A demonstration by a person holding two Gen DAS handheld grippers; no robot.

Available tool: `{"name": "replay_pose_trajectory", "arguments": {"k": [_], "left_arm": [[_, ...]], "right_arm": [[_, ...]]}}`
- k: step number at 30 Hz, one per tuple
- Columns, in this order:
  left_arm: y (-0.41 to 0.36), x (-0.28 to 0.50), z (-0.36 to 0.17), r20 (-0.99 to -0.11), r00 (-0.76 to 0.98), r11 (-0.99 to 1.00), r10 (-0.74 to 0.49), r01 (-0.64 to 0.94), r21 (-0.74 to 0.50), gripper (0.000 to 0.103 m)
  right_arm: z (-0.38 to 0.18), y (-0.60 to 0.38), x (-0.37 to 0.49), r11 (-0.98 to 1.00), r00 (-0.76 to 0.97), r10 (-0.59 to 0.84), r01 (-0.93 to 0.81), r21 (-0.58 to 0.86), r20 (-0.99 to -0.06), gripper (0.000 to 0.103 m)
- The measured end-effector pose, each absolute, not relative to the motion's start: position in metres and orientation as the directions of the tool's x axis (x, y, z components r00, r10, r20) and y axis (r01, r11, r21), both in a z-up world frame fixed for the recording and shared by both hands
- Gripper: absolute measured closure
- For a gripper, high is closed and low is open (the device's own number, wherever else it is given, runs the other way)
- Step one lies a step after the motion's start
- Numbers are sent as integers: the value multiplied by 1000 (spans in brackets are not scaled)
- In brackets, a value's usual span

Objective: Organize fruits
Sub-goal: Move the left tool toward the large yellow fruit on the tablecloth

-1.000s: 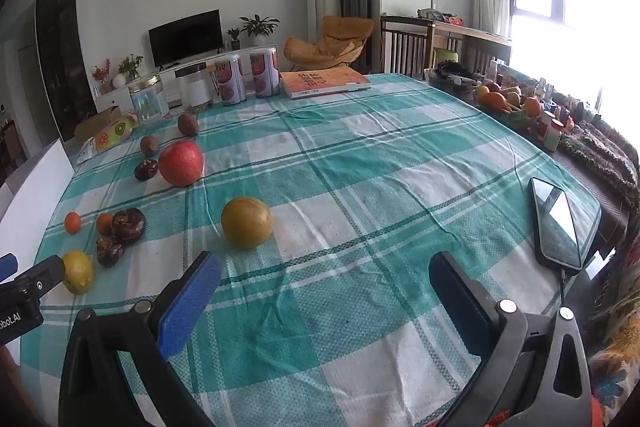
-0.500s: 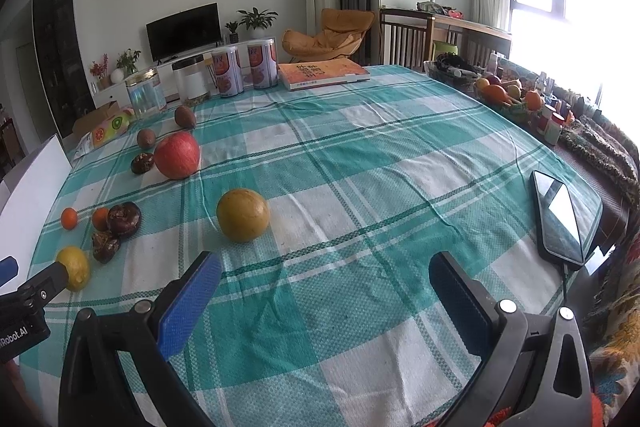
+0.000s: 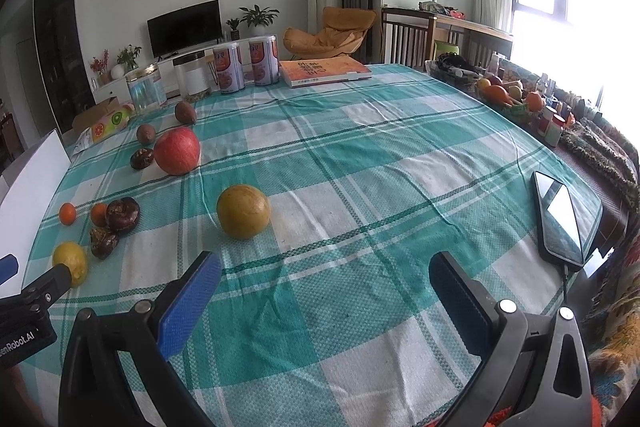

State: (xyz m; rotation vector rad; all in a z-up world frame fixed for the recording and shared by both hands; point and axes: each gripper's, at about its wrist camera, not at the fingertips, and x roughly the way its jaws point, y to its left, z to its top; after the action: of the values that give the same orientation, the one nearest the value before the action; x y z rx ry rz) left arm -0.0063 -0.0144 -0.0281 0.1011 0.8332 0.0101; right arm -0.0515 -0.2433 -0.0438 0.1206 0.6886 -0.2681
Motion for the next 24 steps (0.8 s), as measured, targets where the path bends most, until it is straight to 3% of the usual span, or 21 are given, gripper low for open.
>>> {"name": "replay_pose_trajectory", "arguments": {"k": [20, 24], "left_arm": [[-12, -2, -42, -768, 638, 995, 59, 22, 94, 3], [-5, 7, -58, -817, 575, 999, 32, 17, 51, 3]], "right_arm": [[-46, -241, -49, 960, 735, -203, 279, 17, -647, 0], [-47, -241, -49, 960, 734, -202, 278, 15, -649, 0]]}}
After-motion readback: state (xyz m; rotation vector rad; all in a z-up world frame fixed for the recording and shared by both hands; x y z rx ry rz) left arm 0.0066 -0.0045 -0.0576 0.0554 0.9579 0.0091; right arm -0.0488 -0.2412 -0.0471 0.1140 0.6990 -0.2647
